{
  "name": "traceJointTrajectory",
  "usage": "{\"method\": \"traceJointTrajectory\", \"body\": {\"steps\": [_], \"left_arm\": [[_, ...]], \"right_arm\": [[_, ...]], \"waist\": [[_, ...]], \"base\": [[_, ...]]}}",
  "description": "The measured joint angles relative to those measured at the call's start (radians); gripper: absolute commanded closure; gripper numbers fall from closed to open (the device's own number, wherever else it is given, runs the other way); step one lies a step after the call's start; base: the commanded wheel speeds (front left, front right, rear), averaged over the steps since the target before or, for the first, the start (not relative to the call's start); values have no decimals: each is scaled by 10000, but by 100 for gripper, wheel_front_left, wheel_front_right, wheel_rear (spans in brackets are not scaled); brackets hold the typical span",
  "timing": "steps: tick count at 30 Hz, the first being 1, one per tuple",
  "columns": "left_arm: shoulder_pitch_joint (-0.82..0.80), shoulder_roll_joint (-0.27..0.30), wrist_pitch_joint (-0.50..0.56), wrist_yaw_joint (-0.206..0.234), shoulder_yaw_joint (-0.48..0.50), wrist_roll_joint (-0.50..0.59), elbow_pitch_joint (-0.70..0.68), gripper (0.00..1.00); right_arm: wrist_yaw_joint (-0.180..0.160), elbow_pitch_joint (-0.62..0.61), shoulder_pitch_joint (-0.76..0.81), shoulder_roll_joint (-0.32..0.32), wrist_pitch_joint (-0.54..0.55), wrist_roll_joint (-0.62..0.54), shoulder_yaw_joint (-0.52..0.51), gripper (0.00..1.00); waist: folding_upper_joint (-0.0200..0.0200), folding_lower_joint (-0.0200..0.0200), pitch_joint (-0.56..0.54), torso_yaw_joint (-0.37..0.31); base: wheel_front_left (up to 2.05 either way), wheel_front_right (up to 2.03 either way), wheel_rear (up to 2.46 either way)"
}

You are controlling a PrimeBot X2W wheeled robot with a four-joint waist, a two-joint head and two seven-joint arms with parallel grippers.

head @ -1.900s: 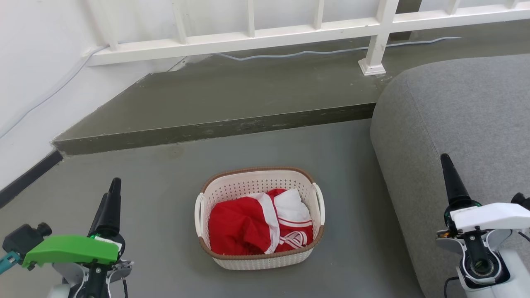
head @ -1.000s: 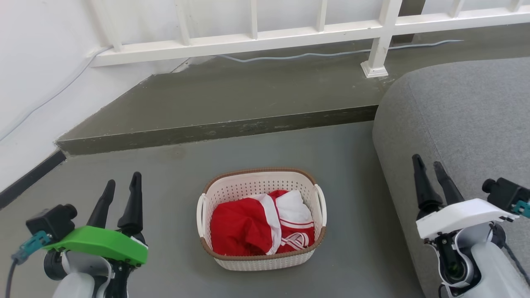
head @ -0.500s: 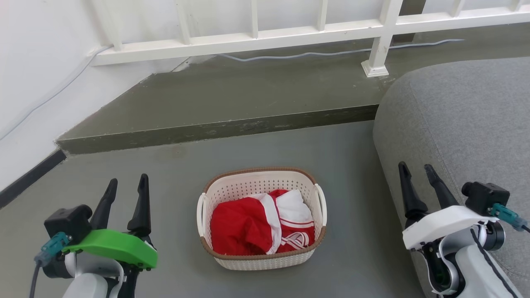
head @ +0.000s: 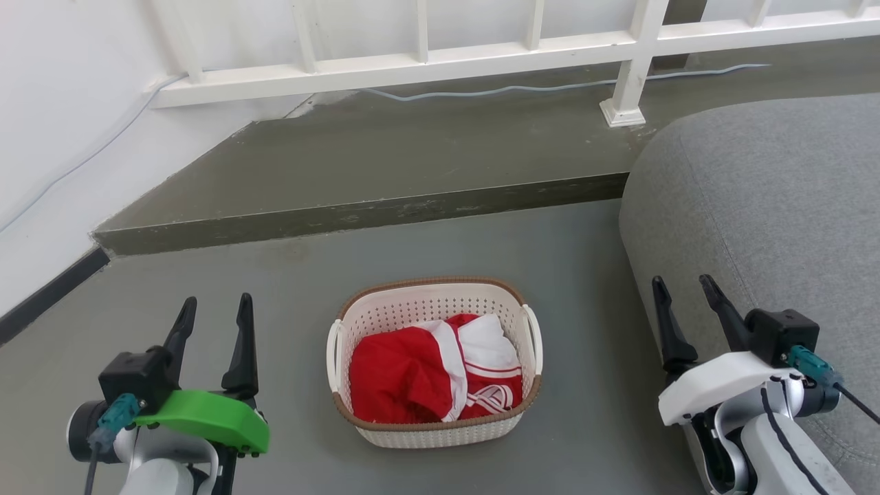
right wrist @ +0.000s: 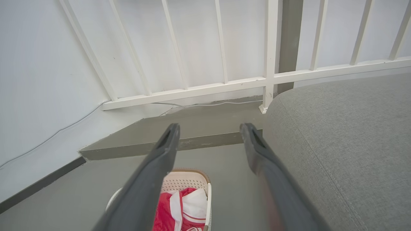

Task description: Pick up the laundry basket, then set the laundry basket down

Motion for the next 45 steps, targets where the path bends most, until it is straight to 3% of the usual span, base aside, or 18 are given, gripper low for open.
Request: {"method": "traceJointTrajectory", "body": {"steps": [9, 45], "left_arm": [[84, -59, -290, 184, -111, 788, 31, 0], [159, -221, -291, 176, -98, 754, 481, 0]], "right_arm": [[-176, 58, -1, 94, -286, -926, 6, 0], [-238, 203, -11, 221, -291, -1101, -174, 0]], "waist": [[0, 0, 13, -10], [0, 0, 323, -23]], "base": [[0, 0, 0], [0, 0, 0]]}}
